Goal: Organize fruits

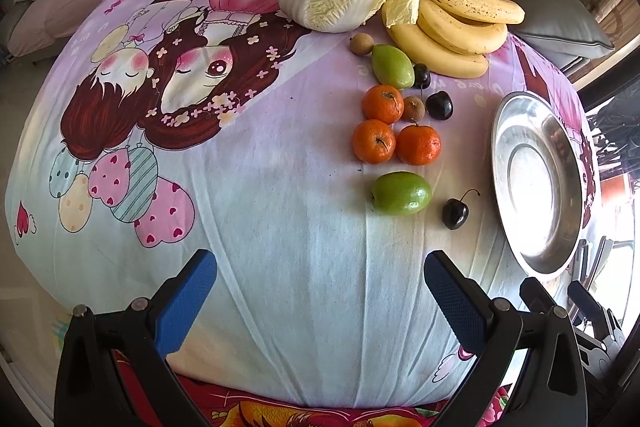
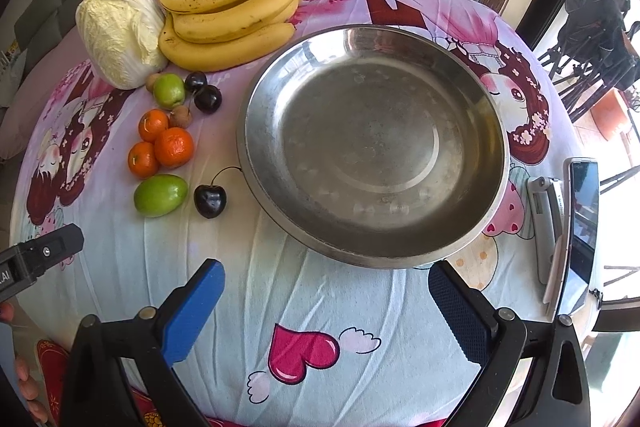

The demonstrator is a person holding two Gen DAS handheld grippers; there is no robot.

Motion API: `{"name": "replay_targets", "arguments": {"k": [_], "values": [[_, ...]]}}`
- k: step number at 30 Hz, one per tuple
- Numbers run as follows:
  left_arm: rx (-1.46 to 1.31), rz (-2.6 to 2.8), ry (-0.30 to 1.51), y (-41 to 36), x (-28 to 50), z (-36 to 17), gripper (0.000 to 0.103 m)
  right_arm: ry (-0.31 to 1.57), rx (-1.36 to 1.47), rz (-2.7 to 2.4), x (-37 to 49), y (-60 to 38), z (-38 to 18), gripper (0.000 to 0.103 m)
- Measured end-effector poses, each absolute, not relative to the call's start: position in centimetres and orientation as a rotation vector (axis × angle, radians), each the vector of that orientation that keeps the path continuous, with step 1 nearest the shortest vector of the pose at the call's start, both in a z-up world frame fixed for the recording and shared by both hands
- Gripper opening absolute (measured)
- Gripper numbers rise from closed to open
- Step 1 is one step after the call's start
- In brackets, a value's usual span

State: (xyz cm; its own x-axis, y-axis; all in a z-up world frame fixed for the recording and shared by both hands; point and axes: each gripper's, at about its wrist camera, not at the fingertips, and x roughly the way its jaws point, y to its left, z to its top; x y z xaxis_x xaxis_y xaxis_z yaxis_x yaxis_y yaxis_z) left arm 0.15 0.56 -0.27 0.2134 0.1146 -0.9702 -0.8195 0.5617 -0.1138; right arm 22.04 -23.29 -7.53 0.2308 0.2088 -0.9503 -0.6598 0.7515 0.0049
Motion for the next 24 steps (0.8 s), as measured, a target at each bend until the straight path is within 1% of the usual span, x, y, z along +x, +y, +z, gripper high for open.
{"name": "replay_targets", "arguments": {"k": [7,11,16,17,18,19,21,24], "values": [[-0.818,0.713,1.177,2.0,0.3,-0.3,0.103,1.203,-0.479,0.659,22.2,-21.8,-6.9,0.103],[-0.803,0.703,1.183,2.7,0.9,0.2,0.098,1.210,-0.486,0.672,22.4,-20.5,-6.3,0.103],[-0.794,0.698,1.202,3.6,1.7,0.6,0.096,1.264,-0.431,0.686,22.8,-18.8,-6.2,0.103],[-0.797,0.691,1.205,3.7,1.9,0.6,0.093,1.273,-0.426,0.690,22.8,-18.5,-6.3,0.103],[-0.802,0.684,1.207,3.9,2.1,0.6,0.090,1.283,-0.423,0.696,22.8,-18.1,-6.3,0.102],[-0.809,0.677,1.212,4.0,2.3,0.7,0.089,1.290,-0.420,0.704,22.8,-17.8,-6.4,0.101],[-0.826,0.664,1.212,4.4,2.7,0.7,0.089,1.298,-0.413,0.715,22.9,-17.2,-6.5,0.098],[-0.847,0.666,1.223,5.0,3.3,0.6,0.089,1.313,-0.427,0.723,22.8,-16.3,-6.8,0.091]]}}
